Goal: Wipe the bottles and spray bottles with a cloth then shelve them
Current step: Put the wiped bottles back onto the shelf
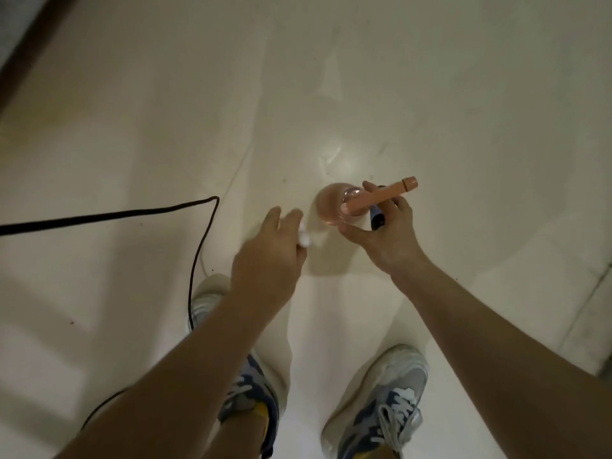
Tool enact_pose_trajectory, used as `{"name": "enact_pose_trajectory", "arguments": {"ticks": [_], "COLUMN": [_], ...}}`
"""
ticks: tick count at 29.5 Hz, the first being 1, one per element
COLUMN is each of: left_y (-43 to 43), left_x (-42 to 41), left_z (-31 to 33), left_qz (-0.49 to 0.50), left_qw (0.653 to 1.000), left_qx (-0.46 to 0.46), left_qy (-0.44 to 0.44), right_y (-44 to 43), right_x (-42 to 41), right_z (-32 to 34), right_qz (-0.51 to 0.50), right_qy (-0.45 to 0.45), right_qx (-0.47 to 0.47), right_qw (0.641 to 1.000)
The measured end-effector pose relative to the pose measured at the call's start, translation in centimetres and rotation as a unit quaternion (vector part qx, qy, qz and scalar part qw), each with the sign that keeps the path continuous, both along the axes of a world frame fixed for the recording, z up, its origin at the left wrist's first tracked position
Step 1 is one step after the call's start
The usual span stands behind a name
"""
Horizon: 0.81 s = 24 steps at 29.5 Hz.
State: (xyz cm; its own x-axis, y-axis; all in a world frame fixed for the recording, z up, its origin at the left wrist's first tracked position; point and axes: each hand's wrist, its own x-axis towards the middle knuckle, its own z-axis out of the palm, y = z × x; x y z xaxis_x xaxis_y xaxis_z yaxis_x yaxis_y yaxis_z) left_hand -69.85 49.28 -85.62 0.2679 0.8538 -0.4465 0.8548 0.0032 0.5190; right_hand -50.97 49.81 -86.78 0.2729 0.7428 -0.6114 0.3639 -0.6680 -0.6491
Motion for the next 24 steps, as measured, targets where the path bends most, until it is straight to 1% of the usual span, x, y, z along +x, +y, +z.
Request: {"name": "enact_pose_trajectory", "arguments": {"ticks": [1, 2, 3, 5, 7, 9, 12, 13, 15, 16, 18, 20, 23, 24], "left_y": [2.0, 3.8, 5.2, 7.0, 7.4, 7.2, 6.8, 6.7, 7.2, 7.5, 8.7, 9.5, 10.8, 11.0], "left_x": [0.2, 0.8, 1.5, 2.7, 2.8, 1.9, -0.7, -1.7, -3.9, -5.0, -7.6, -9.6, -13.6, -14.8], "left_z": [-0.1, -0.3, -0.3, 0.2, 1.7, 4.4, 10.9, 13.6, 19.9, 23.4, 30.6, 36.8, 46.3, 49.0], "left_qz": [0.006, -0.007, -0.031, -0.066, -0.055, -0.013, 0.065, 0.089, 0.145, 0.177, 0.238, 0.269, 0.299, 0.302], "left_qw": [1.0, 0.999, 0.997, 0.992, 0.989, 0.989, 0.987, 0.986, 0.979, 0.972, 0.958, 0.951, 0.941, 0.94], "left_qx": [-0.002, -0.019, -0.038, -0.056, -0.063, -0.068, -0.065, -0.06, -0.046, -0.041, -0.015, 0.007, 0.041, 0.054], "left_qy": [-0.021, -0.038, -0.055, -0.092, -0.122, -0.131, -0.129, -0.129, -0.138, -0.146, -0.158, -0.154, -0.154, -0.152], "right_y": [0.3, 0.8, 1.2, 2.3, 2.8, 3.3, 5.3, 6.1, 8.2, 9.2, 11.4, 12.9, 15.8, 16.6], "right_x": [-0.3, -0.7, -0.7, -0.8, -0.6, -1.1, -3.7, -4.6, -6.1, -7.1, -9.9, -11.8, -15.0, -16.0], "right_z": [-0.3, -0.5, -0.8, -0.7, 0.1, 2.8, 10.7, 13.7, 20.1, 23.8, 31.6, 37.0, 46.1, 48.7], "right_qz": [0.006, 0.013, 0.033, 0.054, 0.101, 0.125, 0.148, 0.147, 0.131, 0.135, 0.153, 0.153, 0.145, 0.161], "right_qy": [-0.002, -0.016, -0.049, -0.064, -0.063, -0.051, -0.032, -0.016, 0.03, 0.056, 0.078, 0.092, 0.091, 0.09], "right_qx": [0.003, -0.001, -0.004, -0.001, 0.02, 0.044, 0.029, 0.044, 0.062, 0.068, 0.094, 0.116, 0.159, 0.164], "right_qw": [1.0, 1.0, 0.998, 0.996, 0.993, 0.99, 0.988, 0.988, 0.989, 0.987, 0.981, 0.977, 0.972, 0.969]}}
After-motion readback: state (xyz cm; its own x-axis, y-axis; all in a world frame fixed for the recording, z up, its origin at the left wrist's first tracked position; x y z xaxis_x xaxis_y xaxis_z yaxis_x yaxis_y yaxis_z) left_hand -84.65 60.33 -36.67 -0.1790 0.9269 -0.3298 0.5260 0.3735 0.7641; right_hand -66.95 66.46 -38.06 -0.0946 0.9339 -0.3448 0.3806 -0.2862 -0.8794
